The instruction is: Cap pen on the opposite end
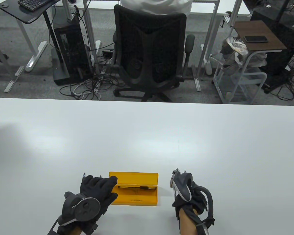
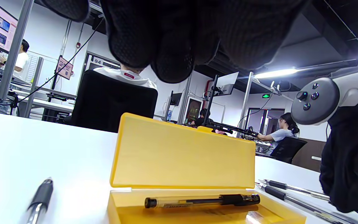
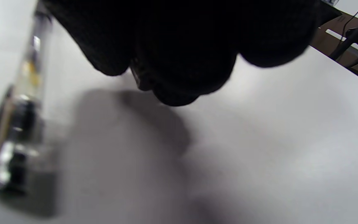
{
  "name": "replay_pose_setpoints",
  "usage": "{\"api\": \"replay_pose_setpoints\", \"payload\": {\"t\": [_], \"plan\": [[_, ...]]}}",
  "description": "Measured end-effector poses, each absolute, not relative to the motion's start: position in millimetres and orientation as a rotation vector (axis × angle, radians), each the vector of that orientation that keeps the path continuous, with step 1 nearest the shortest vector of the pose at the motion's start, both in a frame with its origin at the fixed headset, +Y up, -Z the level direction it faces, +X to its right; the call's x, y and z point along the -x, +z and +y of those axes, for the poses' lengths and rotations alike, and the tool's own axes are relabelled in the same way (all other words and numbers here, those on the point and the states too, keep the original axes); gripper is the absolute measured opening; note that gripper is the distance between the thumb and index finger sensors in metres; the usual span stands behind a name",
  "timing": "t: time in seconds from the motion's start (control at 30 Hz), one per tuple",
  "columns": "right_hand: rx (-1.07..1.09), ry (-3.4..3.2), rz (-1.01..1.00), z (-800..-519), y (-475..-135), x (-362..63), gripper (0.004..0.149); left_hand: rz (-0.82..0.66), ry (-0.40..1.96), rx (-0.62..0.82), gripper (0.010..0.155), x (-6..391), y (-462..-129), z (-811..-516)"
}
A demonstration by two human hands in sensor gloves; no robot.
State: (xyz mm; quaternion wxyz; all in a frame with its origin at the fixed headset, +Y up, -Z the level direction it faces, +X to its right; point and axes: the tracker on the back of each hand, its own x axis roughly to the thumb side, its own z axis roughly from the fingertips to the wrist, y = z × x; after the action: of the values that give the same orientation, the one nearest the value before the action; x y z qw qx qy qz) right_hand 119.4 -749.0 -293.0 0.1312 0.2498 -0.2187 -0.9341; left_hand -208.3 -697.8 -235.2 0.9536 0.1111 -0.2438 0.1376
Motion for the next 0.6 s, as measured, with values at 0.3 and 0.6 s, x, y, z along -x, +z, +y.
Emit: {"api": "replay_pose_setpoints", "payload": {"t": [0.3, 0.6], "plan": [[-0.789, -2.688, -0.724, -754.0, -291.7, -123.9, 0.049, -0.477, 0.289, -0.223, 0.063, 212.0, -236.2, -697.7], [-0.781, -2.691, -0.71, -751.7, -289.3, -125.2, 0.06, -0.475, 0.286, -0.217, 0.063, 212.1, -236.4, -697.7]]}}
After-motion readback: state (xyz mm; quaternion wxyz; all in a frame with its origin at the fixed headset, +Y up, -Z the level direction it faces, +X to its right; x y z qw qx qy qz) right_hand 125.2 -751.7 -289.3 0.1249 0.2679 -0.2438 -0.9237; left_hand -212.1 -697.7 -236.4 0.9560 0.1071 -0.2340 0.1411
